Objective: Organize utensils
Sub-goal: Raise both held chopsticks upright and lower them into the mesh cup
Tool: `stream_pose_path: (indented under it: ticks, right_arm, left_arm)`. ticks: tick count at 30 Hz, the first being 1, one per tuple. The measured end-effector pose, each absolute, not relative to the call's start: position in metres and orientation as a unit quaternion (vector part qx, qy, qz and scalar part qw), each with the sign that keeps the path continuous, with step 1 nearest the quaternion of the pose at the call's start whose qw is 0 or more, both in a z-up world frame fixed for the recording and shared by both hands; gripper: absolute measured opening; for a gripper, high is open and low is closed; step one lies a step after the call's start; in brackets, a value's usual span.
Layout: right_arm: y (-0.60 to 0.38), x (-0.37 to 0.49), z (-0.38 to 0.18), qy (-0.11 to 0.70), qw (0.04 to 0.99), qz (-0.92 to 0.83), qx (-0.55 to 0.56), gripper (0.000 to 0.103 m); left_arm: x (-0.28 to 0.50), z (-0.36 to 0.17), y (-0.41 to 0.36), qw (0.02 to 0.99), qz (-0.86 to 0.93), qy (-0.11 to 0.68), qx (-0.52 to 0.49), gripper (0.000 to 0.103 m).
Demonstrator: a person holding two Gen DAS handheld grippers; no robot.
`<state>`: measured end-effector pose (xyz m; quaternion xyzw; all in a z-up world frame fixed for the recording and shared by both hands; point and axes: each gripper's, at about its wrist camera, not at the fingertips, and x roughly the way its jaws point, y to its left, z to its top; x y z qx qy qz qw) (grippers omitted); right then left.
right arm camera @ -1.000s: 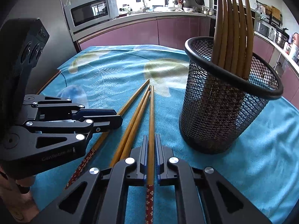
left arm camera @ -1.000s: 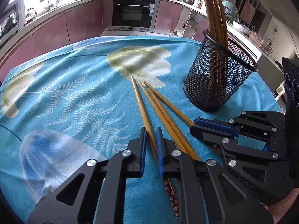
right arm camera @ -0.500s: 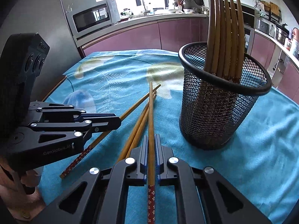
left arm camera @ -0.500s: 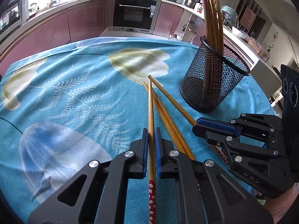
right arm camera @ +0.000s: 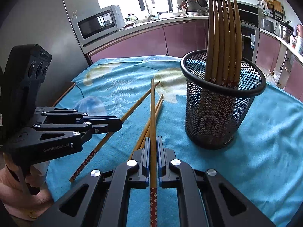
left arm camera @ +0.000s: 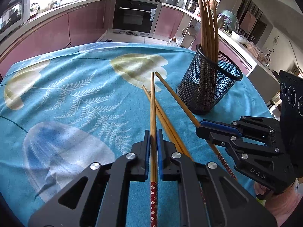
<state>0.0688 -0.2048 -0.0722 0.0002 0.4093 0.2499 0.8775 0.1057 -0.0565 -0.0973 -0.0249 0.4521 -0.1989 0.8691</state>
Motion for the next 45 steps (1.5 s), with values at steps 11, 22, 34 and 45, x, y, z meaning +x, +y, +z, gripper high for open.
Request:
stream_pose_path:
  ticks: [11,22,34,45]
  right_arm:
    - [-0.210,0.054,-0.049,0.376,0.889,0.262,0.014,0.006]
    - [-0.221,0.045,-0.025,0.339,0.903,0.262,0.027,0.006]
    - [-0.234,0.041,-0.011,0.317,0.913,0.254,0.035,0.006]
    - [-0.246,0.042,0.004,0.295,0.921,0.250,0.041,0.006]
  left_arm:
    - [0.091,-0.069,-0.050,0.877,-0.221,0.425,-0.038,0.008]
    - [0.080,-0.047,-0.053,0.883,-0.238,0.403,-0.042,0.008]
    - [0.074,-0.031,-0.051,0.882,-0.263,0.386,-0.058,0.008]
    - [0.070,-0.006,-0.048,0.884,-0.291,0.359,-0.070,0.008]
